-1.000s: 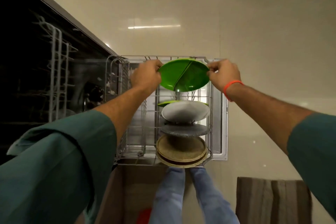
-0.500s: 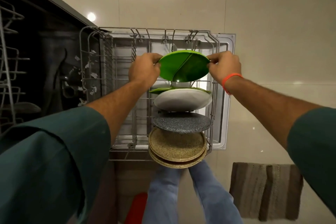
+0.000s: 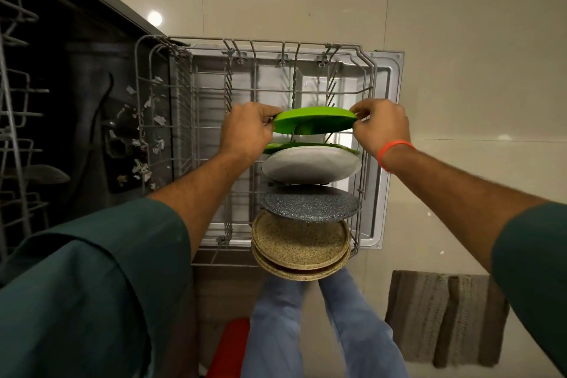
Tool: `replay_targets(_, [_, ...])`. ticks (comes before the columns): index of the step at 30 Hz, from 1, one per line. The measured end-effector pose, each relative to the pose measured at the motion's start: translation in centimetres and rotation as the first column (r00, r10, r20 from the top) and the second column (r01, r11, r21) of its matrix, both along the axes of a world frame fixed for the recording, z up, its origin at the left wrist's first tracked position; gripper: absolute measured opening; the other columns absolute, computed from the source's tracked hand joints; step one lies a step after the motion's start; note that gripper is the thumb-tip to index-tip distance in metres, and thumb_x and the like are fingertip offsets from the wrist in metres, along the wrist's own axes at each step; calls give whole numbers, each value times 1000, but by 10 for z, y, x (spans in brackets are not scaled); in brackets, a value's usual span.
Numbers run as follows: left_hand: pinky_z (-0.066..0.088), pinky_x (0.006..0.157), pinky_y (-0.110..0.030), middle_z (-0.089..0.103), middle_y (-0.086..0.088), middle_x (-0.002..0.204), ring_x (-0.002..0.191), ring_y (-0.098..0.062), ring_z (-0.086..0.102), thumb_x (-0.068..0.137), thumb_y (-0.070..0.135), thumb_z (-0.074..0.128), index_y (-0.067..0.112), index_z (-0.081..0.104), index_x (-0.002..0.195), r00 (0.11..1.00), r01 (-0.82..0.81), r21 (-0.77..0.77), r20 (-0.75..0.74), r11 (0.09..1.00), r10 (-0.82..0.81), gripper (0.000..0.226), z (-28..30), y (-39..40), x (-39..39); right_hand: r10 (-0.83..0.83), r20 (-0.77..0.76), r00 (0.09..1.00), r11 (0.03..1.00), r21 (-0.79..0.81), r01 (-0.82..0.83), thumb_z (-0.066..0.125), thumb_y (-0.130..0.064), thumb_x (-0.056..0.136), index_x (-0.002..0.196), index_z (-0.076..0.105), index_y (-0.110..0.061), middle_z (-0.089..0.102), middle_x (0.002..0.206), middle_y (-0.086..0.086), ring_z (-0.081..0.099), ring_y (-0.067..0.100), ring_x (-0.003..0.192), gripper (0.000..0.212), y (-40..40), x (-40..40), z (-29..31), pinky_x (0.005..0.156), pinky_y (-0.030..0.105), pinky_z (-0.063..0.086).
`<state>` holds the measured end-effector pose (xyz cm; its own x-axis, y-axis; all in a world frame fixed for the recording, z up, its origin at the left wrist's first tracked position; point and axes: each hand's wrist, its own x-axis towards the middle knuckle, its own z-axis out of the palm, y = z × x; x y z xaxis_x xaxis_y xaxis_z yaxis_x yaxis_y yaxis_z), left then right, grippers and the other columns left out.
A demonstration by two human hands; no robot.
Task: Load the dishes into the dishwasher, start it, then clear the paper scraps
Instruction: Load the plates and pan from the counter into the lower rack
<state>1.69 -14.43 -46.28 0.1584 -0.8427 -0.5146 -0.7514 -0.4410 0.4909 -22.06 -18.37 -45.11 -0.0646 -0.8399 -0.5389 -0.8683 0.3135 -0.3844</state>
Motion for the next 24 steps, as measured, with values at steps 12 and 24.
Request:
replay_targets(12, [60,88,-39,75,13,109,98,-12,70,84,15,76,38,73,116,996,58,156,59,986,-68,39,-27,0,1,251,-166,954,961,163,-225,65,-12,79,116,69,-31,70,105,3,65,30,94,41,2,4,-19,80,41,56])
replay_targets(24, [55,97,-41,67,3,128,111,-18,63,95,31,65,29,58,134,995,-75,214,-41,974,86,40,-21,25,0,186,-58,981,976,123,-178,65,-19,88,130,60,-27,67,121,3,63,27,105,42,11,4,-15,89,42,55])
